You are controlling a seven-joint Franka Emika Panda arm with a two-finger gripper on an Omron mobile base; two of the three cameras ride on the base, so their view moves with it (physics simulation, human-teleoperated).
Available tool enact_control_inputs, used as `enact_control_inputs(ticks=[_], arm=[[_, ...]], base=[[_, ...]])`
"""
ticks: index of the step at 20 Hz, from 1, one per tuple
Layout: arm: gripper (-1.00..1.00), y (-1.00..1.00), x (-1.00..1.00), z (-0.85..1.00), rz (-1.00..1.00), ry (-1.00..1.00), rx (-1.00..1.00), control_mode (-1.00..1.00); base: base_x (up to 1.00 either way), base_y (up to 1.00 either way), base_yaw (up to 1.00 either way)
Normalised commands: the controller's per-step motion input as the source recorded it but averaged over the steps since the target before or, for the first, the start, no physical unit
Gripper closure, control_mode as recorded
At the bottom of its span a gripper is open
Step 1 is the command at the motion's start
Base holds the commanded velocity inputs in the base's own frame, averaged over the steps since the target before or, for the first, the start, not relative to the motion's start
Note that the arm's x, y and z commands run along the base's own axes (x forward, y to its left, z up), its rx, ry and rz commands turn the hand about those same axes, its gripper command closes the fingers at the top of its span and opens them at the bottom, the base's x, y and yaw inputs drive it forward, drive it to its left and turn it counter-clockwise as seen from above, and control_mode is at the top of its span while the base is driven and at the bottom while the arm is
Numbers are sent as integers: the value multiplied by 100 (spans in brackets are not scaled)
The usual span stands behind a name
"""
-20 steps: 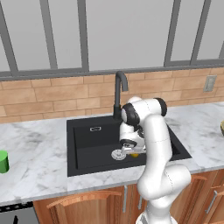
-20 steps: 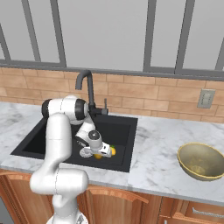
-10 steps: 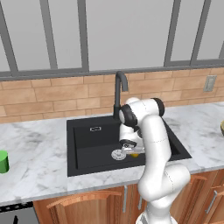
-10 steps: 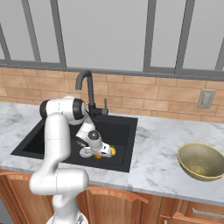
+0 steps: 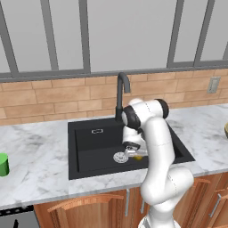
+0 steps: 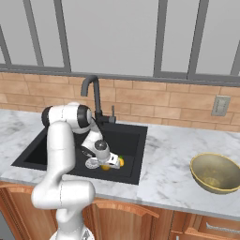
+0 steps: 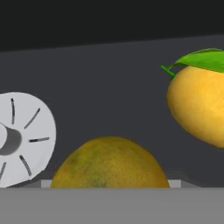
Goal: Remove the lemon and orange from the sink. Then move the bowl and cup from the counter to the sink for washing.
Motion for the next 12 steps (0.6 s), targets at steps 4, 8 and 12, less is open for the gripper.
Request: enact_control_inputs(ticks=[4,8,12], arm=[[100,-11,-19,14,0,-14,0,-100],[100,-12,-18,21,0,-21,3,-100],[100,-10,-20,21,0,-21,4,-100]], base=[[0,0,0],[0,0,0],[0,0,0]])
